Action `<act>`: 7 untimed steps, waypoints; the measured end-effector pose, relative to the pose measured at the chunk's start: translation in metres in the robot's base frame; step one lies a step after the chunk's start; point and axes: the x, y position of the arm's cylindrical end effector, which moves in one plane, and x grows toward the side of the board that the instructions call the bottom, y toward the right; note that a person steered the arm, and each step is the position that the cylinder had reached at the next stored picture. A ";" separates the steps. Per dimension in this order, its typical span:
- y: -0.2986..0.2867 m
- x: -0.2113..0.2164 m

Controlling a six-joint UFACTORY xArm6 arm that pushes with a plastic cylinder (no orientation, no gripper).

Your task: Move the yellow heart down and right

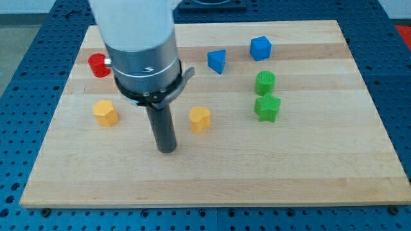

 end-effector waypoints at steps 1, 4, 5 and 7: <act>-0.001 -0.031; 0.047 -0.077; 0.045 -0.074; 0.062 -0.023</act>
